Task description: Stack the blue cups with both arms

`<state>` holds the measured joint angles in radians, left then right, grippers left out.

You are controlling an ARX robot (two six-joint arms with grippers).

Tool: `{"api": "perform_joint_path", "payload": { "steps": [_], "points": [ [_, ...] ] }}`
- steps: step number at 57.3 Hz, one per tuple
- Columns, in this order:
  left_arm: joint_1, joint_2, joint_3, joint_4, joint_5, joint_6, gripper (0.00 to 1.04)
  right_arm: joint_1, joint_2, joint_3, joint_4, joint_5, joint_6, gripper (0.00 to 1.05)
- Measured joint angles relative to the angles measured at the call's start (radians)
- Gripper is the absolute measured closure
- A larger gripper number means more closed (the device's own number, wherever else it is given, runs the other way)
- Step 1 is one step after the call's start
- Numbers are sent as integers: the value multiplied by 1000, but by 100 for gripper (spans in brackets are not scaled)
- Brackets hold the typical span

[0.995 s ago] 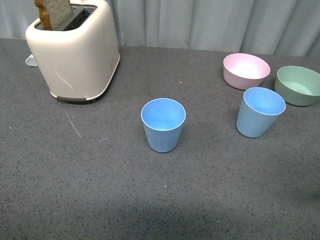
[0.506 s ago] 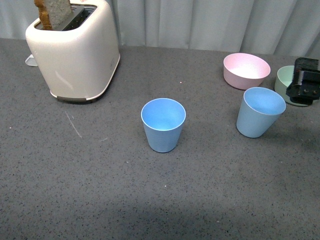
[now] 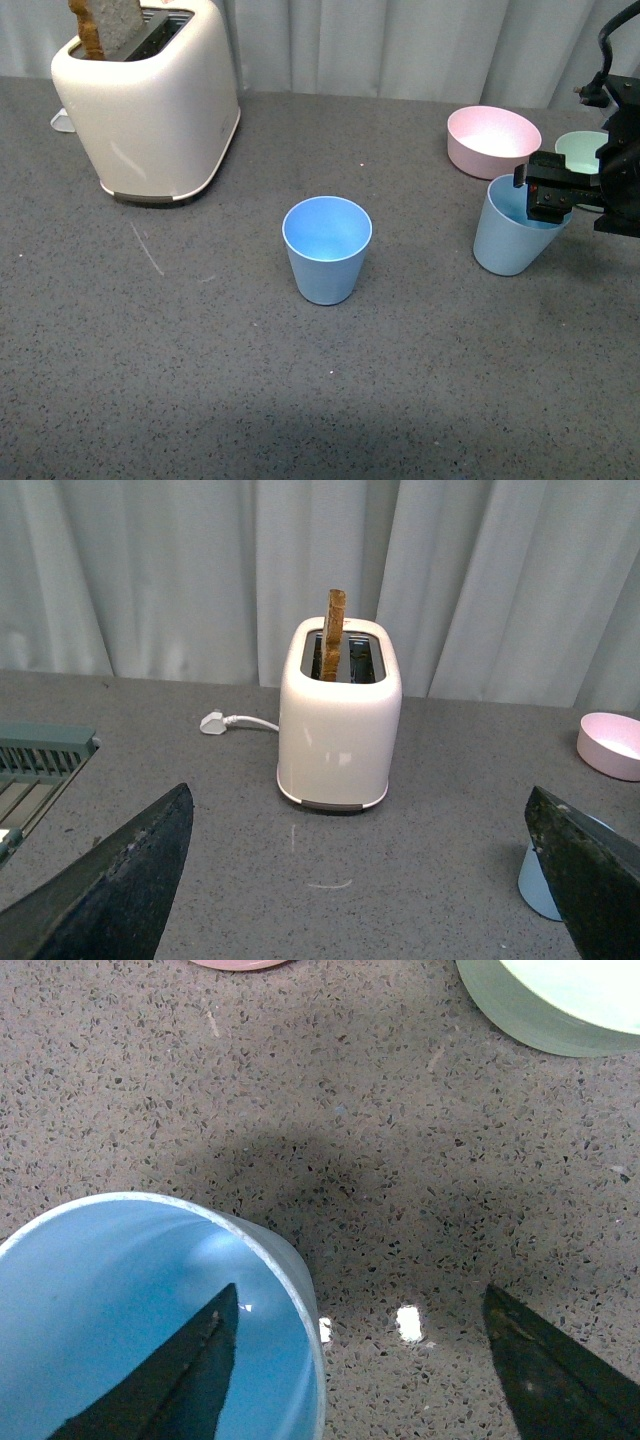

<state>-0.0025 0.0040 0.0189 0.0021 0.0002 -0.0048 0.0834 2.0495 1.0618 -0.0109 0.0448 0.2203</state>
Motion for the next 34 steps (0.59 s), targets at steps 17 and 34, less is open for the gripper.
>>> {"api": "perform_joint_path", "payload": {
  "steps": [17, 34],
  "points": [
    [0, 0, 0, 0, 0, 0, 7, 3, 2, 22, -26, -1, 20, 82],
    [0, 0, 0, 0, 0, 0, 7, 2, -17, 29, -73, -45, 55, 104]
  ]
}}
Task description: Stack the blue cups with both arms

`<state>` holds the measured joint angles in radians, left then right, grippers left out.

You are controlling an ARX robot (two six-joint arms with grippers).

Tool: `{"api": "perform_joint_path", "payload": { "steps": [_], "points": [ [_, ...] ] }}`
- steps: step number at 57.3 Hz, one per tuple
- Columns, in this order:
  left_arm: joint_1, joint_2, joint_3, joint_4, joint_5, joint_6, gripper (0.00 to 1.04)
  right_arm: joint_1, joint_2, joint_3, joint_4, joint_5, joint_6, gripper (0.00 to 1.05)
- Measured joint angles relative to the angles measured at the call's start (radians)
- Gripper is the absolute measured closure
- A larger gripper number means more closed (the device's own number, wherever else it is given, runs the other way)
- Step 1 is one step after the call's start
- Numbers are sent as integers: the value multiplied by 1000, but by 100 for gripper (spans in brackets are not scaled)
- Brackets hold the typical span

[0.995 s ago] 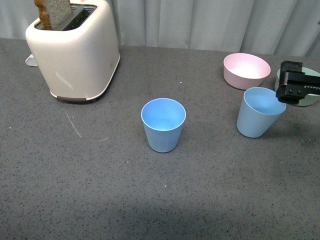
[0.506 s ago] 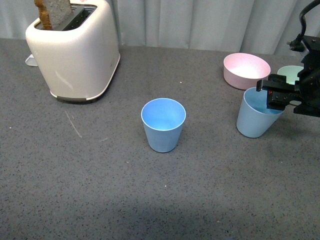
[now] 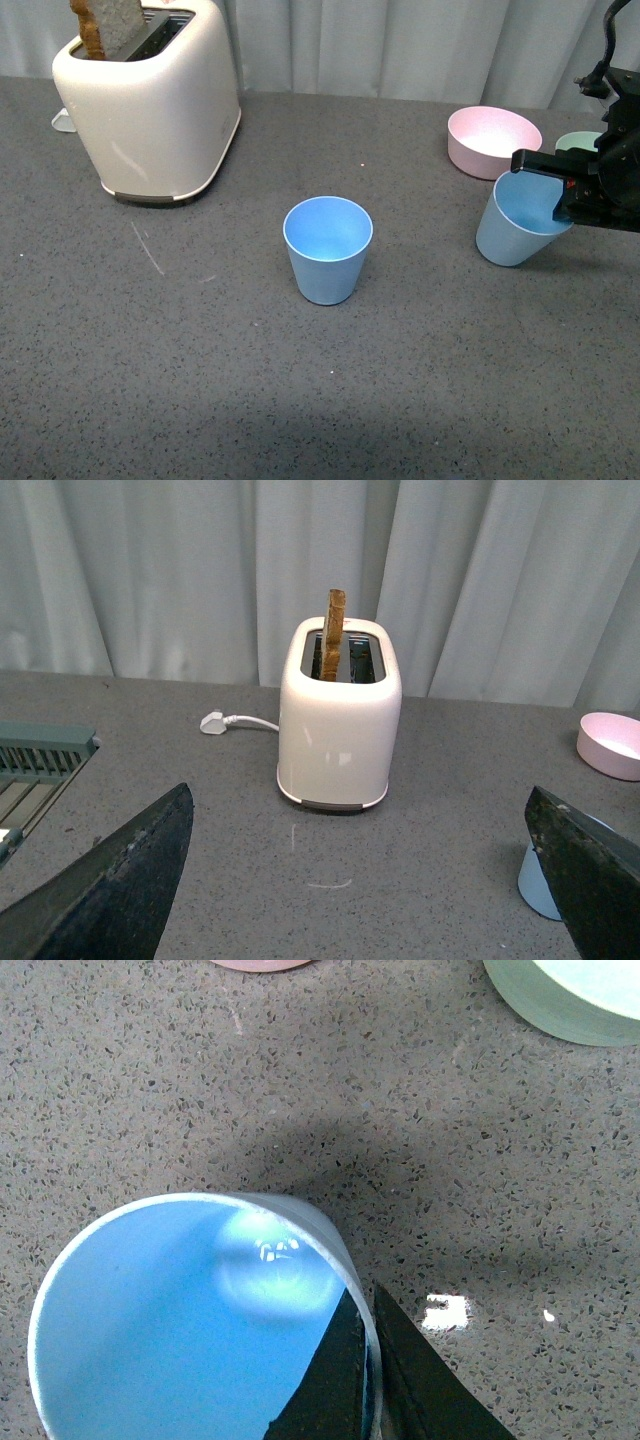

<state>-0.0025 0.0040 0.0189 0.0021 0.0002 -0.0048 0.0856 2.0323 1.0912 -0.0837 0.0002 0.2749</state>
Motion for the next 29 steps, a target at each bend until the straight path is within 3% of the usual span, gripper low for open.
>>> {"api": "perform_joint_path", "payload": {
  "steps": [9, 17, 29],
  "points": [
    [0, 0, 0, 0, 0, 0, 7, 8, -56, -3, -34, -80, 27, 104],
    [0, 0, 0, 0, 0, 0, 7, 101, -172, -3, -119, -252, 95, 104],
    [0, 0, 0, 0, 0, 0, 7, 249, -180, 21, -121, -268, 137, 104]
  ]
}}
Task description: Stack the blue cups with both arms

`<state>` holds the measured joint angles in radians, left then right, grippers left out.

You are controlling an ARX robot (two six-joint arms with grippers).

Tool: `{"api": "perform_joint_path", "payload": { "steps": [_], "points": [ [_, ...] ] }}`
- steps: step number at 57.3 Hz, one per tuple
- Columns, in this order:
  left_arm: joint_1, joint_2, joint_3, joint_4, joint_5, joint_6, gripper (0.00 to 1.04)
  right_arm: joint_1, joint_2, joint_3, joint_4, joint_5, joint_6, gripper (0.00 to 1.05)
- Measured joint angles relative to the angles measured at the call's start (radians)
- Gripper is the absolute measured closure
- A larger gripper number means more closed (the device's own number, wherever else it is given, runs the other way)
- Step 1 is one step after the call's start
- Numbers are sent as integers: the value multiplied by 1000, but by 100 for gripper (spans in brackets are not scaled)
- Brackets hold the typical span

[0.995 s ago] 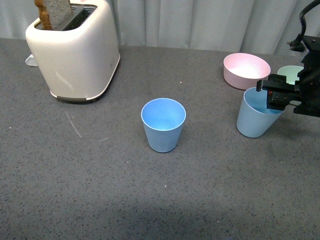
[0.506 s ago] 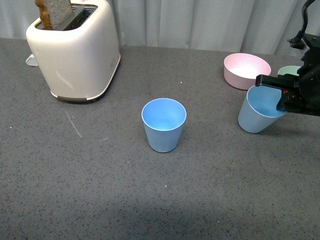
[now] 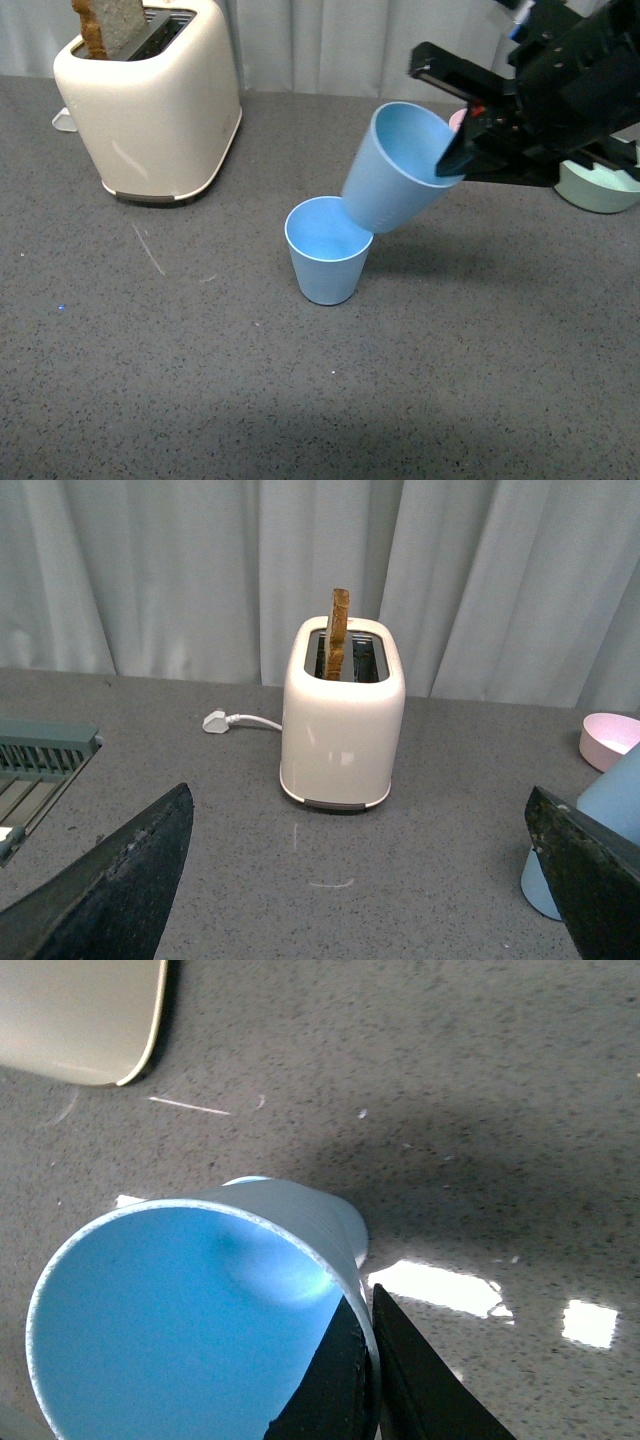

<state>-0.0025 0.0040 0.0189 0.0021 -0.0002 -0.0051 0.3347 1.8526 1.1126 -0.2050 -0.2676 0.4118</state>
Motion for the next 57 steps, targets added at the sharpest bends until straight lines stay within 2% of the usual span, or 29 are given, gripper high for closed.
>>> {"api": "perform_joint_path", "payload": {
  "steps": [9, 22, 30, 36, 47, 49, 50, 52, 55, 56, 57],
  "points": [
    [0, 0, 0, 0, 0, 0, 7, 56, 23, 55, -13, 29, 17, 104],
    [0, 0, 0, 0, 0, 0, 7, 69, 57, 69, -31, 48, 21, 104],
    [0, 0, 0, 0, 0, 0, 7, 69, 57, 69, -31, 44, 32, 84],
    [0, 0, 0, 0, 0, 0, 7, 60, 40, 47, 40, 74, 40, 59],
    [0, 0, 0, 0, 0, 0, 7, 51, 0, 28, 66, 123, 46, 28],
    [0, 0, 0, 0, 0, 0, 7, 56, 3, -45, 267, 262, -16, 32],
    [0, 0, 0, 0, 0, 0, 7, 57, 3, -114, 441, 382, -83, 37],
    [0, 0, 0, 0, 3, 0, 7, 56, 3, -195, 609, 483, -150, 43],
    [0, 0, 0, 0, 0, 0, 7, 44, -3, -311, 834, 560, -222, 50],
    [0, 0, 0, -1, -3, 0, 7, 32, -11, -392, 999, 586, -279, 55],
    [0, 0, 0, -1, -3, 0, 7, 27, -15, -415, 1046, 589, -291, 57]
  ]
}}
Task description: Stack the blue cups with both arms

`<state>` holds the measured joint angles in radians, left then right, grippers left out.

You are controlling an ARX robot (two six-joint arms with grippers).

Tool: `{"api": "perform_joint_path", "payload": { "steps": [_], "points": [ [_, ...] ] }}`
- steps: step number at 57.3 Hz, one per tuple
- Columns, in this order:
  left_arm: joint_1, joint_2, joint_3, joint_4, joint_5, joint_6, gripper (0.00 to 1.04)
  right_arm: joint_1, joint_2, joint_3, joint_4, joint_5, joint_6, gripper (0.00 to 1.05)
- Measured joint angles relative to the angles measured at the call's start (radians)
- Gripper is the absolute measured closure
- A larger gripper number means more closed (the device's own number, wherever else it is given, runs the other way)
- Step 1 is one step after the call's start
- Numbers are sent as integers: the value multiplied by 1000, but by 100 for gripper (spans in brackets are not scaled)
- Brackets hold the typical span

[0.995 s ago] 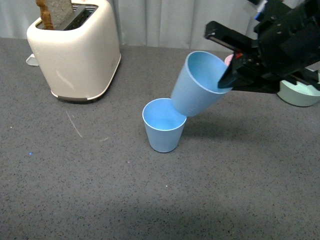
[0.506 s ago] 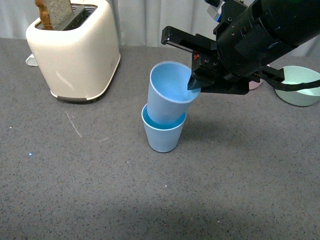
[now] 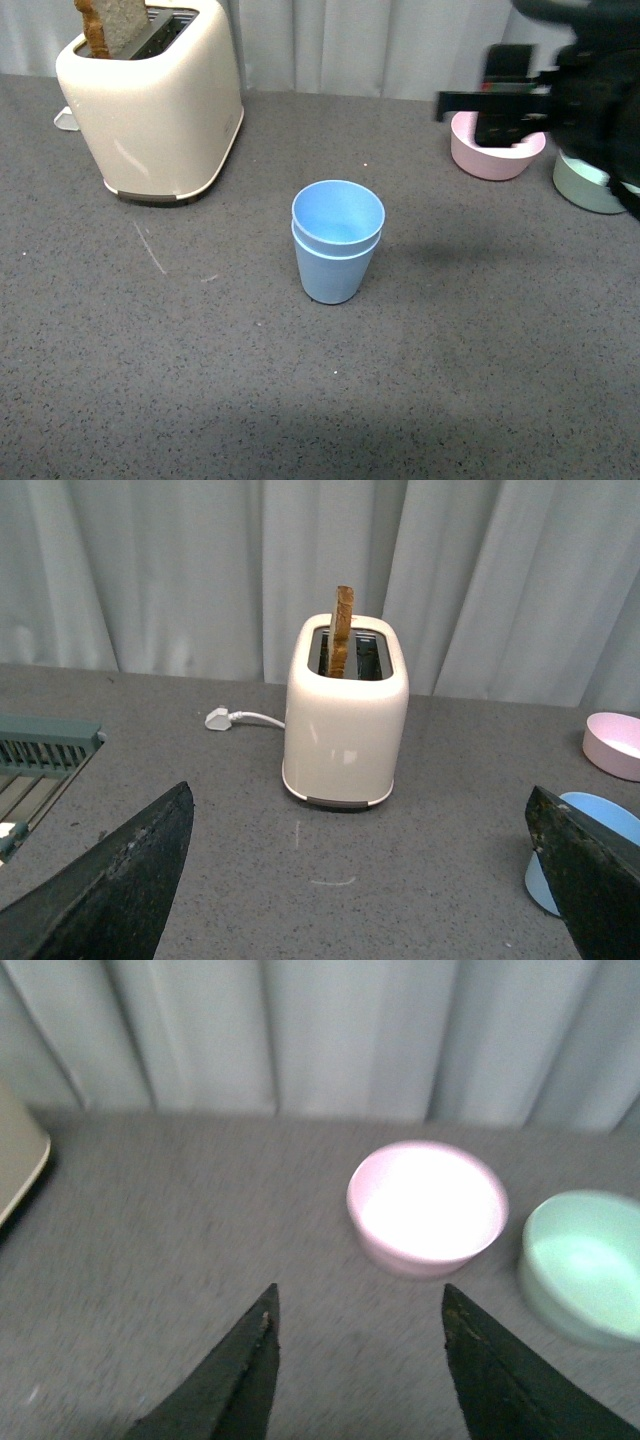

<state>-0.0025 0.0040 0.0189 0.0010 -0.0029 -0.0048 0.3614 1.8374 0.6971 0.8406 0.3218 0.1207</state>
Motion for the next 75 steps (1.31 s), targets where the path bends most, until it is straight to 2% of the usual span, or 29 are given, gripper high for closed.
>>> {"api": "perform_joint_path", "payload": {
  "steps": [4, 7, 15, 27, 51, 57, 61, 75],
  "points": [
    [0, 0, 0, 0, 0, 0, 7, -46, -93, -141, 271, -15, -67, 73],
    [0, 0, 0, 0, 1, 0, 7, -70, -164, -191, 327, -34, -88, 82],
    [0, 0, 0, 0, 3, 0, 7, -124, -283, -322, 341, -82, -109, 104],
    [0, 0, 0, 0, 2, 0, 7, -196, -481, -488, 294, -163, -118, 104],
    [0, 0, 0, 0, 2, 0, 7, -274, -794, -625, 117, -237, -117, 104],
    [0, 0, 0, 0, 3, 0, 7, -334, -880, -648, 50, -312, -118, 104],
    [0, 0, 0, 0, 2, 0, 7, -358, -954, -663, -8, -313, -117, 104],
    [0, 0, 0, 0, 2, 0, 7, -359, -1124, -685, -150, -320, -117, 104]
  ]
}}
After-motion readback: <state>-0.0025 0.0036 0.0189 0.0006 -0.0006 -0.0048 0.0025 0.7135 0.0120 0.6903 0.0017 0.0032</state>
